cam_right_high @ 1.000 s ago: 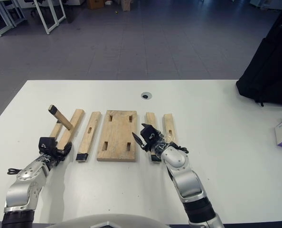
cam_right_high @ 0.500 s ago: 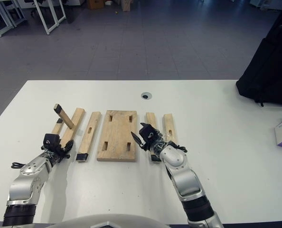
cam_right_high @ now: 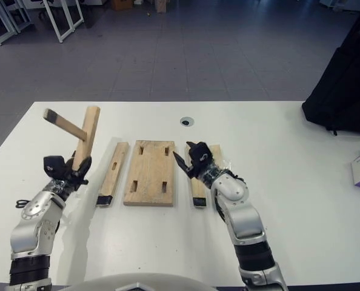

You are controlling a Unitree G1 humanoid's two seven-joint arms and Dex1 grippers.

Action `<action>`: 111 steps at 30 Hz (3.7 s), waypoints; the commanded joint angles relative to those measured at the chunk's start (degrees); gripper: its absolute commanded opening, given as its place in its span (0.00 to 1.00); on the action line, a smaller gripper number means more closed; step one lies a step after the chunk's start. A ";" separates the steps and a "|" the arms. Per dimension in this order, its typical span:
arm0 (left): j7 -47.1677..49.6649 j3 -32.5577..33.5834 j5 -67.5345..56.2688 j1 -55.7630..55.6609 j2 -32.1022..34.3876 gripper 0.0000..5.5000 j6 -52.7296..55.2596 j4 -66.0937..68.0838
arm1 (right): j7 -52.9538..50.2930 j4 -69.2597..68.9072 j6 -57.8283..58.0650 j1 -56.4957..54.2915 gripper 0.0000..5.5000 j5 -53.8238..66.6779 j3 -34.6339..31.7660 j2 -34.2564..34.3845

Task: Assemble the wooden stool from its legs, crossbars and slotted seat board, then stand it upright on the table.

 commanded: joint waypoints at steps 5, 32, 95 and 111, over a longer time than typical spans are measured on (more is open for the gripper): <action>-18.19 -1.77 -29.38 -5.34 1.95 0.37 16.24 -6.92 | -1.55 -2.88 23.81 -7.07 0.62 40.82 -15.84 9.92; -31.43 -6.31 -46.43 -4.36 9.43 0.37 34.31 -5.50 | 0.74 3.27 29.22 -13.82 0.66 72.19 -17.71 5.23; -47.05 -45.33 27.62 -26.58 18.24 0.67 -6.71 26.17 | 9.26 5.04 -2.49 -22.03 0.37 28.79 -9.70 -2.56; -53.32 -39.98 17.90 -18.90 26.26 0.67 4.92 12.84 | 6.99 2.58 -1.82 -20.11 0.37 28.74 -9.30 -1.64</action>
